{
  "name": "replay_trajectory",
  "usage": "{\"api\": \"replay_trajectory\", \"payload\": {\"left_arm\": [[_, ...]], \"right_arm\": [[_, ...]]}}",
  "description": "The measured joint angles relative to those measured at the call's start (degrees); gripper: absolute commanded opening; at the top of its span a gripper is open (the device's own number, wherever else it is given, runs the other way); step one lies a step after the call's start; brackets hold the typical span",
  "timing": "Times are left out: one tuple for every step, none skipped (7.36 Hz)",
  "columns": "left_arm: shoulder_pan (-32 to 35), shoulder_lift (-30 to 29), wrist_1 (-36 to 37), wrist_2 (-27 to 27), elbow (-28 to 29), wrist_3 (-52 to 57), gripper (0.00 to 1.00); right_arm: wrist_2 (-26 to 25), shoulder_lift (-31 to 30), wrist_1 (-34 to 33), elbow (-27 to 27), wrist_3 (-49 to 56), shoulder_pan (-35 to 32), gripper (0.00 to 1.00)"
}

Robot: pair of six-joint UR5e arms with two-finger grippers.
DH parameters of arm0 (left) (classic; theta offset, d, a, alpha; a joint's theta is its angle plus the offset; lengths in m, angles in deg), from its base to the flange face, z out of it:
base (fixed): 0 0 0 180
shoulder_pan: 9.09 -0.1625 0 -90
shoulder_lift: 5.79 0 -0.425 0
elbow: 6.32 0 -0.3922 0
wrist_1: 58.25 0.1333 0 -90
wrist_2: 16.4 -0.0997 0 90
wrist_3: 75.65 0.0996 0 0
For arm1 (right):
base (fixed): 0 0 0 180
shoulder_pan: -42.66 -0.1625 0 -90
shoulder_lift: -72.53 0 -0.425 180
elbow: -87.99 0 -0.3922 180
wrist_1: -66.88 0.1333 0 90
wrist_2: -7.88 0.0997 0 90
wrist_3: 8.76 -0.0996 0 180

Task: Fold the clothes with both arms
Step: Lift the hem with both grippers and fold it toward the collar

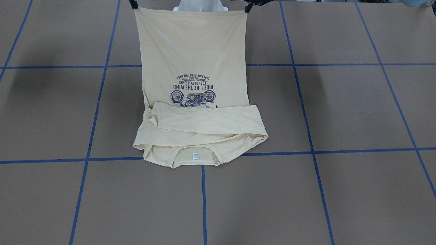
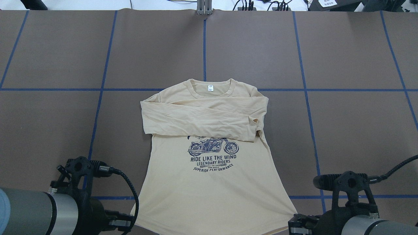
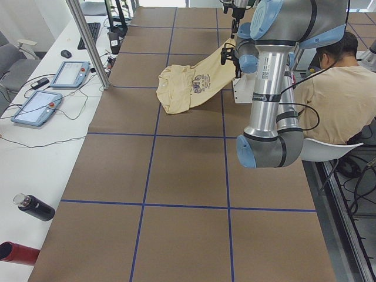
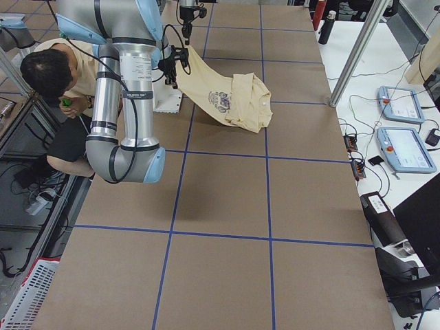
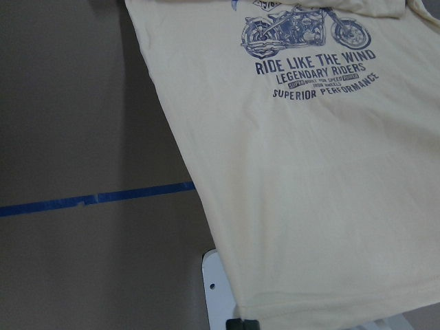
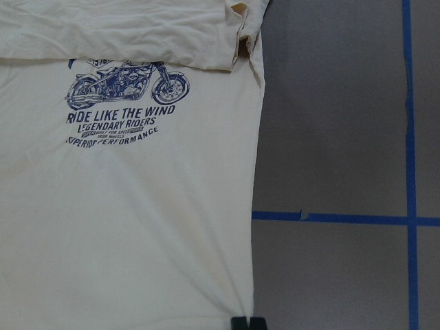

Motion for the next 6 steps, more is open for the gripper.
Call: {"api": "replay_trajectory", "payload": {"left_arm": [[1.28, -1.76, 0.00, -0.46, 3.61, 0.16, 0.00], [3.90, -4.75, -0.06, -1.00, 8.71, 0.95, 0.00], [6.99, -7.23, -0.14, -1.25, 12.91, 2.66, 0.00], [10.33, -8.43, -0.20, -1.39, 15.31, 4.80, 0.00], [13.49, -8.92, -0.23, -1.67, 16.53, 6.15, 0.00], [16.39, -9.43, -0.27, -1.99, 17.40, 6.82, 0.00]], "right_arm": [[-0.16, 2.90, -0.02, 4.62, 0.37, -2.71, 0.00], [-0.17, 7.26, 0.16, 10.72, 1.64, -6.46, 0.00], [-0.08, 10.59, 0.35, 14.93, 3.97, -10.13, 0.00], [0.01, 12.37, 0.77, 17.17, 6.63, -13.91, 0.00], [0.08, 13.11, 2.41, 19.25, 8.45, -17.44, 0.00], [0.17, 13.39, 5.40, 21.99, 9.41, -20.53, 0.00]]}}
